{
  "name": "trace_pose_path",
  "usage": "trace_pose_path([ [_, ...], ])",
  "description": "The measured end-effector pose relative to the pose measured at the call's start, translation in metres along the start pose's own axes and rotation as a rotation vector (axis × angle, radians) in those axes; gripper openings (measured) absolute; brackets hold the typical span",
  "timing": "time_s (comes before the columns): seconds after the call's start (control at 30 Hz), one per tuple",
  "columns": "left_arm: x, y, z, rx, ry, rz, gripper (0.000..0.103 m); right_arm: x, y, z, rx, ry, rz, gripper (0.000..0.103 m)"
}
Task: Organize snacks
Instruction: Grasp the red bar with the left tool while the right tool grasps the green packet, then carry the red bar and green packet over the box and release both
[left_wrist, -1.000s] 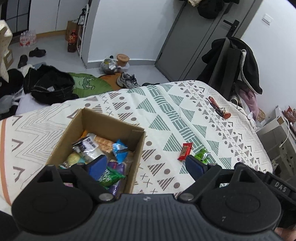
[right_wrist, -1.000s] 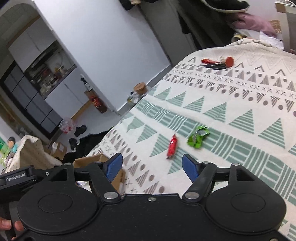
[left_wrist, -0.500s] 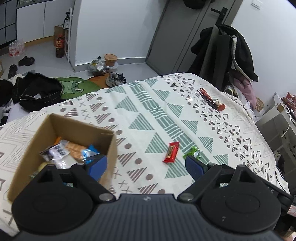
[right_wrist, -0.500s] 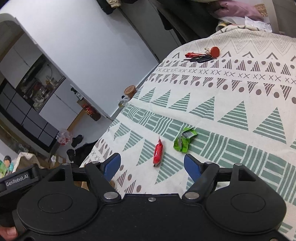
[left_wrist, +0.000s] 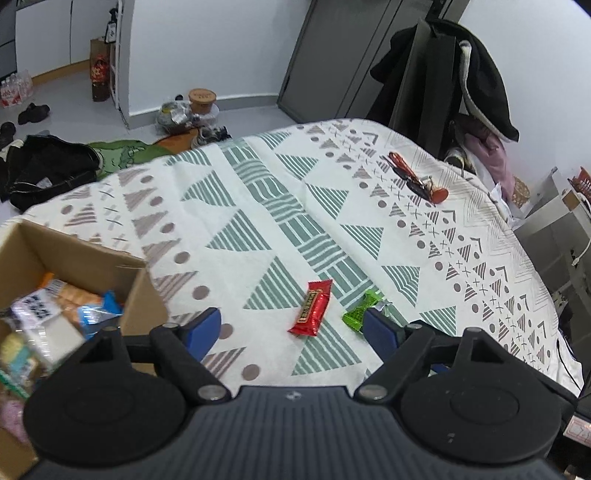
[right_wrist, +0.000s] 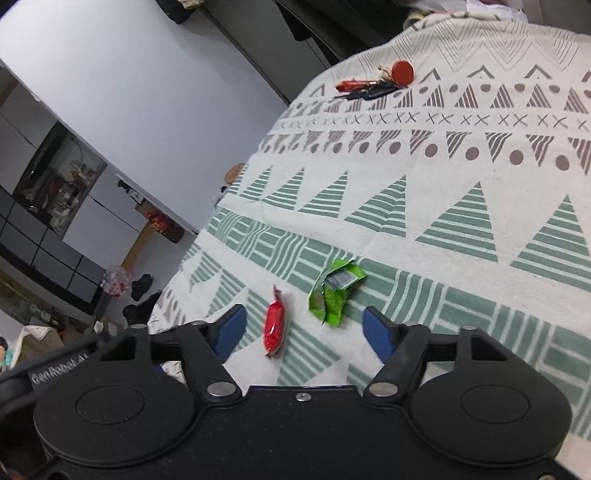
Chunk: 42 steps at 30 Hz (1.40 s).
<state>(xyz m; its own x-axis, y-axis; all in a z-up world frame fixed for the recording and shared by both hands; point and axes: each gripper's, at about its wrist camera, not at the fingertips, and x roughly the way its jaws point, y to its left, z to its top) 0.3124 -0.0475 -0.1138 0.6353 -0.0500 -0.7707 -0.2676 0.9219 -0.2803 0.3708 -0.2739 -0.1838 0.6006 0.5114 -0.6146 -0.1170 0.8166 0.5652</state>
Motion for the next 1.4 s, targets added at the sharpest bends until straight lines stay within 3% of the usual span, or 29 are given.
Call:
trace_pose_path([
  [0.17,0.033,-0.009,0.0,0.002,0.035,-0.007,0.07,0.02,-0.01,0.007,0.044,0.026,-0.008,0.057],
  [0.37,0.069,-0.012,0.002,0.003,0.075,-0.012,0.059,0.038,-0.018,0.009,0.061,0.063,0.003,0.056],
  [0.73,0.121,-0.015,0.001,0.0,0.13,-0.003,0.051,0.055,-0.024,0.011,0.068,0.081,-0.025,0.055],
  [0.8,0.126,-0.015,-0.001,-0.007,0.142,-0.007,0.04,0.061,-0.022,0.013,0.059,0.085,-0.022,0.051],
  [0.87,0.127,-0.015,-0.002,-0.01,0.141,0.003,0.031,0.066,-0.02,0.014,0.052,0.088,-0.039,0.03],
  [0.93,0.128,-0.015,-0.002,-0.006,0.145,0.012,0.022,0.069,-0.02,0.014,0.05,0.108,-0.036,0.028],
  [1.4,0.068,0.008,0.006,-0.054,0.079,0.016,0.021,0.038,0.02,0.009,-0.041,0.091,0.068,0.024],
])
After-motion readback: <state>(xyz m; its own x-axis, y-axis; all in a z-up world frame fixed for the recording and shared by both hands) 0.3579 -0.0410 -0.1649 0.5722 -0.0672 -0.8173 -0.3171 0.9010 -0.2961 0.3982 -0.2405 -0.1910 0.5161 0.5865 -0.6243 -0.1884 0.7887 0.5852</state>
